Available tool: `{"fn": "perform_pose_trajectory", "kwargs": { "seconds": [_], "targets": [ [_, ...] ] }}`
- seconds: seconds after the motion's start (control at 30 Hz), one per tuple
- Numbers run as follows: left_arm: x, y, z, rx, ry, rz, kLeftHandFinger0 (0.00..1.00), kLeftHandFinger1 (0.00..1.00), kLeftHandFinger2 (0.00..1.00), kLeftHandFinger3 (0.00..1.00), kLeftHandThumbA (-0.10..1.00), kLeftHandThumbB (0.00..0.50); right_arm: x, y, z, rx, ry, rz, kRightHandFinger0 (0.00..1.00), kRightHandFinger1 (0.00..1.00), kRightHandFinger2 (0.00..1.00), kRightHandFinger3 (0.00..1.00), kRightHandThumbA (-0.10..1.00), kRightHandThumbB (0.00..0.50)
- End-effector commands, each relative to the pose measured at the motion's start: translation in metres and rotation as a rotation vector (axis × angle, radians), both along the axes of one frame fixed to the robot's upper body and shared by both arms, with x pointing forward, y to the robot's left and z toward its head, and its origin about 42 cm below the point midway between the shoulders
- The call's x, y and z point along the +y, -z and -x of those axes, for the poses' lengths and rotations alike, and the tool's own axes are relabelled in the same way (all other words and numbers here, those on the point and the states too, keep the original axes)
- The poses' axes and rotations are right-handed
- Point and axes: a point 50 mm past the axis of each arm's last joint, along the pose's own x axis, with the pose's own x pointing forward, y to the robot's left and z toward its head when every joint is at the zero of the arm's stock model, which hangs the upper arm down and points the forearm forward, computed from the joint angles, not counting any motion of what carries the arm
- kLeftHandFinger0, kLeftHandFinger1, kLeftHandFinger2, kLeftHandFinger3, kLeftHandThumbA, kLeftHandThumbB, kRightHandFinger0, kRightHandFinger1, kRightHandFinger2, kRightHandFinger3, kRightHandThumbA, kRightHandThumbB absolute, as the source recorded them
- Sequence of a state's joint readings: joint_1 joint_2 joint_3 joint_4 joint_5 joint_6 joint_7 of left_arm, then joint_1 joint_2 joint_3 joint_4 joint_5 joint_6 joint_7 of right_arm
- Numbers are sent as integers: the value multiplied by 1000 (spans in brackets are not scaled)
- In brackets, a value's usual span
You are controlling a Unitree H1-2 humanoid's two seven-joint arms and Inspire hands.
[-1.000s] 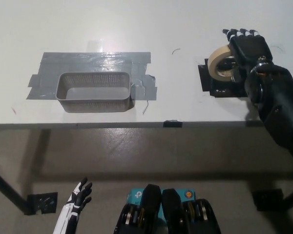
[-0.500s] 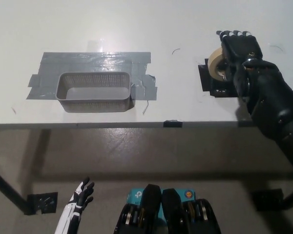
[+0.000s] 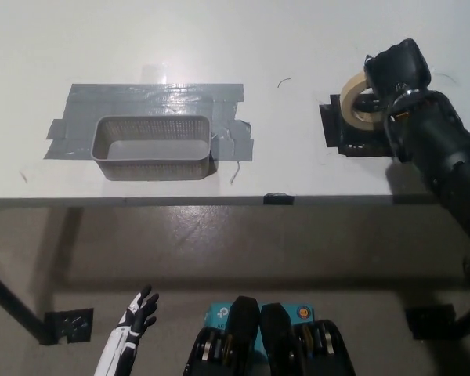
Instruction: The robot picks the tape placed on the black area with right hand and places it in the small grey container.
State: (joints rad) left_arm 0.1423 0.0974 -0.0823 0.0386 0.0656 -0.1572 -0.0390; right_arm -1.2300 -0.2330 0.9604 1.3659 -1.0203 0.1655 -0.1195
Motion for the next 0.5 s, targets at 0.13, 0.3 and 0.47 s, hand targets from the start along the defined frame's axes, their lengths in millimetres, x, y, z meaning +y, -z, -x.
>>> {"fn": "perform_pose_trajectory", "kwargs": {
  "seconds": [0.13,0.3,0.47],
  "targets": [
    [1,-13,-3,-70,31,-14,1000,1000,1000,1000,1000,132,2,-32,-7,-89,-132,-89,0,79,311,563,-54,335],
    [1,-13,-3,-72,35,-19,1000,1000,1000,1000,1000,115,13,-51,-9,-158,-204,-261,0,122,317,484,-100,308],
    [2,-12,-3,-68,34,-13,1000,1000,1000,1000,1000,120,36,-68,-7,-261,-291,-435,0,0,137,365,-100,305]
  ]
}}
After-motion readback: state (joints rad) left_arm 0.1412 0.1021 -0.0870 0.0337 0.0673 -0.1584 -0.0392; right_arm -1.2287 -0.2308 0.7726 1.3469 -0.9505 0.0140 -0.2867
